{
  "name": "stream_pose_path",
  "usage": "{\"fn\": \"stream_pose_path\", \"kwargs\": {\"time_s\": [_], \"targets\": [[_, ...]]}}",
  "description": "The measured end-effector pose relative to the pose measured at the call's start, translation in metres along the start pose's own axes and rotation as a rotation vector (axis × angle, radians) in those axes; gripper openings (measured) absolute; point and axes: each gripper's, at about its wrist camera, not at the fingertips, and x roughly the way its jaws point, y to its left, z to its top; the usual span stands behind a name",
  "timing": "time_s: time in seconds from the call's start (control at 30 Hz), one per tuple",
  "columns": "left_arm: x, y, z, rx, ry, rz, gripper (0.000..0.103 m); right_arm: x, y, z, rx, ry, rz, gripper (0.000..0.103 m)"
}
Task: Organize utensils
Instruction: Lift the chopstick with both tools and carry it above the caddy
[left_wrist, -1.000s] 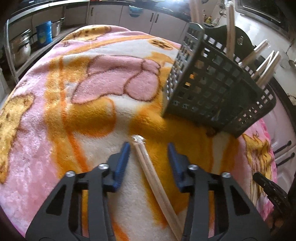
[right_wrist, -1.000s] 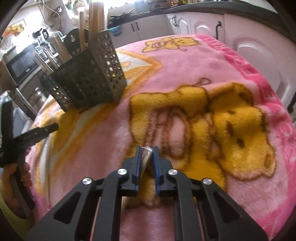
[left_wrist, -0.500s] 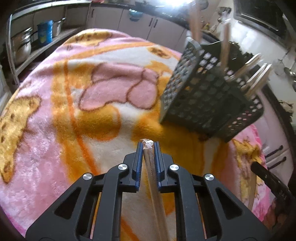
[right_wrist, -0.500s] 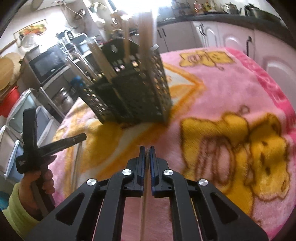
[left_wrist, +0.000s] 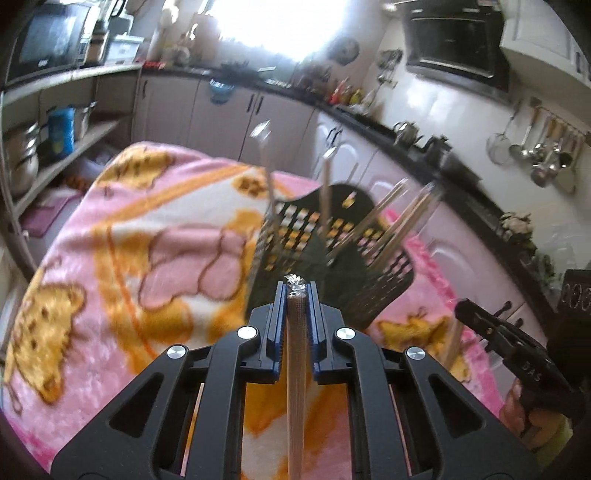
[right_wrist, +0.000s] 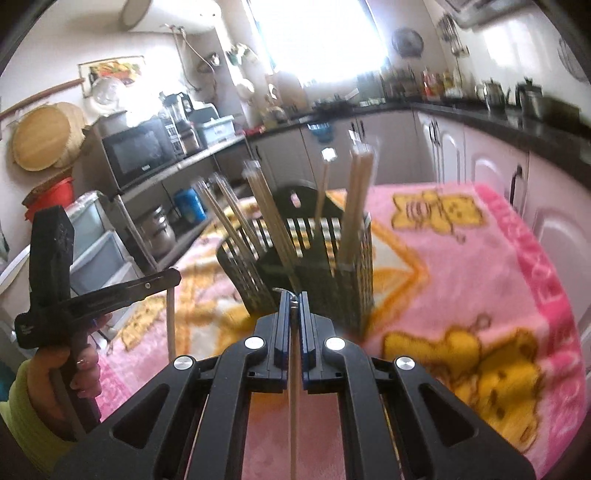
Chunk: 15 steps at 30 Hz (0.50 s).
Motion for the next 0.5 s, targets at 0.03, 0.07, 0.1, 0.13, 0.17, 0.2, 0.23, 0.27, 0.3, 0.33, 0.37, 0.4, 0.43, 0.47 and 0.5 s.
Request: {"fn": "stream_pose_path", "kwargs": {"time_s": [0.03, 0.07, 0.1, 0.13, 0.17, 0.2, 0.23, 0.27, 0.3, 0.33, 0.37, 0.4, 0.43, 0.47, 0.5], "targets": [[-0.004, -0.004, 0.004, 0.009, -0.013, -0.005, 0.005, -0.003, 0.001, 0.003, -0.004, -0.014, 0.004, 0.005], [-0.007, -0.008, 0.008, 0.018, -0.025, -0.01, 0.005, -0.005, 0.003, 0.006, -0.01, -0.027, 0.01, 0.005], [-0.009, -0.01, 0.011, 0.022, -0.033, -0.013, 0.005, -0.009, 0.005, 0.009, -0.015, -0.041, 0.015, 0.005], [-0.011, -0.014, 0.016, 0.029, -0.044, -0.018, 0.005, -0.012, 0.006, 0.012, -0.021, -0.057, 0.02, 0.005], [-0.012, -0.015, 0.02, 0.035, -0.052, -0.02, 0.005, -0.015, 0.008, 0.014, -0.025, -0.068, 0.02, 0.005], [-0.015, -0.019, 0.025, 0.042, -0.062, -0.023, 0.005, -0.017, 0.009, 0.017, -0.029, -0.078, 0.02, 0.005], [-0.017, -0.02, 0.028, 0.046, -0.069, -0.026, 0.005, -0.019, 0.011, 0.02, -0.031, -0.089, 0.024, 0.005], [-0.019, -0.023, 0.032, 0.052, -0.078, -0.029, 0.005, -0.022, 0.012, 0.025, -0.033, -0.105, 0.027, 0.005], [-0.021, -0.026, 0.036, 0.057, -0.086, -0.031, 0.005, -0.024, 0.013, 0.029, -0.037, -0.117, 0.029, 0.005], [-0.024, -0.03, 0.041, 0.068, -0.097, -0.032, 0.005, -0.026, 0.015, 0.032, -0.043, -0.125, 0.029, 0.005], [-0.026, -0.034, 0.045, 0.077, -0.108, -0.032, 0.005, -0.029, 0.017, 0.038, -0.052, -0.138, 0.026, 0.005], [-0.028, -0.038, 0.05, 0.088, -0.118, -0.032, 0.005, -0.031, 0.018, 0.043, -0.058, -0.152, 0.023, 0.005], [-0.029, -0.041, 0.052, 0.097, -0.126, -0.033, 0.005, -0.034, 0.019, 0.05, -0.064, -0.164, 0.024, 0.005], [-0.031, -0.044, 0.056, 0.106, -0.136, -0.031, 0.005, -0.036, 0.02, 0.054, -0.069, -0.175, 0.023, 0.005], [-0.032, -0.047, 0.06, 0.114, -0.146, -0.032, 0.005, -0.037, 0.021, 0.059, -0.074, -0.188, 0.022, 0.005]]}}
